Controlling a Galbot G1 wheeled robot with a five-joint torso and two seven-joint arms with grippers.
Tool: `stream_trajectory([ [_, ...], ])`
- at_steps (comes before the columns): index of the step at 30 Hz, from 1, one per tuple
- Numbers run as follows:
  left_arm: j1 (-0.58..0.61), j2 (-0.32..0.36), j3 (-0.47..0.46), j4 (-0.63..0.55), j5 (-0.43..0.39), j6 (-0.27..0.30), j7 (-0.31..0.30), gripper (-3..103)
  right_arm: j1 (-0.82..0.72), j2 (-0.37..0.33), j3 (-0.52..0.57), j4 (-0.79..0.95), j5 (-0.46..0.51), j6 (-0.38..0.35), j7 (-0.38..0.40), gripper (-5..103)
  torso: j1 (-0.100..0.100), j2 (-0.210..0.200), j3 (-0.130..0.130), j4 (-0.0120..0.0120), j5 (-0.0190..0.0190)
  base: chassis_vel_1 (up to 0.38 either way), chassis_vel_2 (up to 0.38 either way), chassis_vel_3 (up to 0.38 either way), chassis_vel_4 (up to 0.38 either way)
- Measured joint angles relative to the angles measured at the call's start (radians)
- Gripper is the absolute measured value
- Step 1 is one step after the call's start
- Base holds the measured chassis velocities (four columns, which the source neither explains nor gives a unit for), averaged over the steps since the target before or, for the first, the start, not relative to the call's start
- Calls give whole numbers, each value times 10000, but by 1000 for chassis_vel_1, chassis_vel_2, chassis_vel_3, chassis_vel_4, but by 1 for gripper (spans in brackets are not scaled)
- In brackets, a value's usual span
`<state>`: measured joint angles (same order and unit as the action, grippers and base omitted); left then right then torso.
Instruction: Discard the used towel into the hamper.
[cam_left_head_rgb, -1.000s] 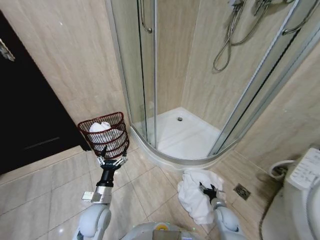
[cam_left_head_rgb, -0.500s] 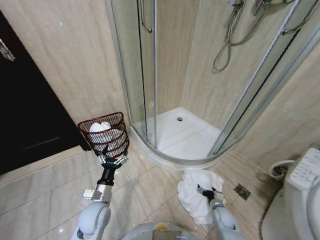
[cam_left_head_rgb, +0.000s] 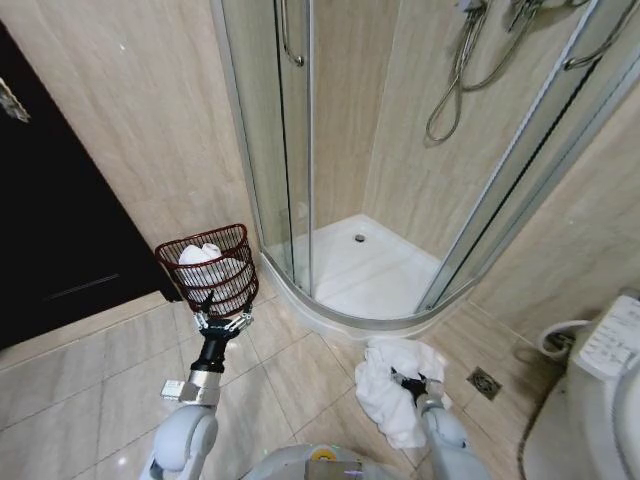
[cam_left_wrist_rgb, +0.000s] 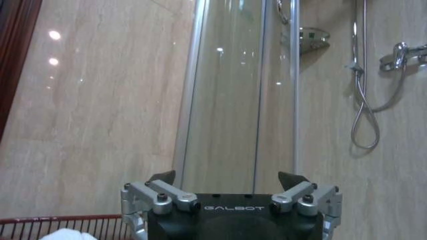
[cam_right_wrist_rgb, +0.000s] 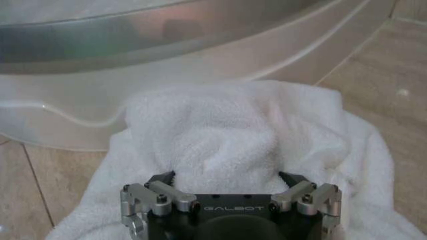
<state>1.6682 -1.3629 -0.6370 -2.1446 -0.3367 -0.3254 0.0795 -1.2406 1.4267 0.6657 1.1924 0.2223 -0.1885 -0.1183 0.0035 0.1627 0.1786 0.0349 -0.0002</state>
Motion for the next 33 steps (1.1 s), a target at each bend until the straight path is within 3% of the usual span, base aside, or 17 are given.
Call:
stream_trajectory([
  [11, -6, 50, -102, -12, 6, 1, -8, 100, 236, -193, 44, -710, 136, 129, -179, 103, 0, 0, 0, 1, 1, 0, 0, 0, 0],
  [18, -91, -40, 47, 40, 227, 1, -113, 100, 257, -264, 59, -827, 328, 227, -278, 82, -1, 0, 0, 0, 0, 0, 0, 0, 0],
  [21, -168, -49, 109, 48, 320, -14, -204, 100, 366, -240, 57, -1071, 370, 502, -223, 65, 0, 0, -1, 1, 1, 0, 0, 0, 0],
  [23, -207, -59, 138, 74, 360, -67, -274, 100, 378, -221, 56, -1099, 408, 541, -180, 65, 0, 0, -1, 0, 2, 0, 0, 0, 0],
  [24, -237, -78, 191, 88, 381, -114, -402, 100, 381, -201, 50, -1117, 523, 565, -106, 54, 0, 0, 0, 0, 0, 0, 0, 0, 0],
  [26, -239, -88, 213, 87, 381, -123, -457, 100, 382, -200, 46, -1131, 555, 587, -101, 54, 0, 0, -1, 0, 1, 0, 0, 0, 0],
  [29, -157, -114, 220, 49, 394, -149, -481, 100, 356, -203, 25, -1111, 661, 677, -129, 38, 0, 0, 0, 0, 1, 0, 0, 0, 0],
  [30, -157, -114, 220, 49, 394, -149, -481, 100, 356, -203, 25, -1111, 661, 677, -129, 38, 0, 0, 0, 0, 1, 0, 0, 0, 0],
  [33, -111, -151, 268, 74, 428, -162, -480, 100, 343, -110, 14, -1090, 869, 1182, -119, 28, 0, 0, 0, -3, 2, 0, 0, 0, 0],
])
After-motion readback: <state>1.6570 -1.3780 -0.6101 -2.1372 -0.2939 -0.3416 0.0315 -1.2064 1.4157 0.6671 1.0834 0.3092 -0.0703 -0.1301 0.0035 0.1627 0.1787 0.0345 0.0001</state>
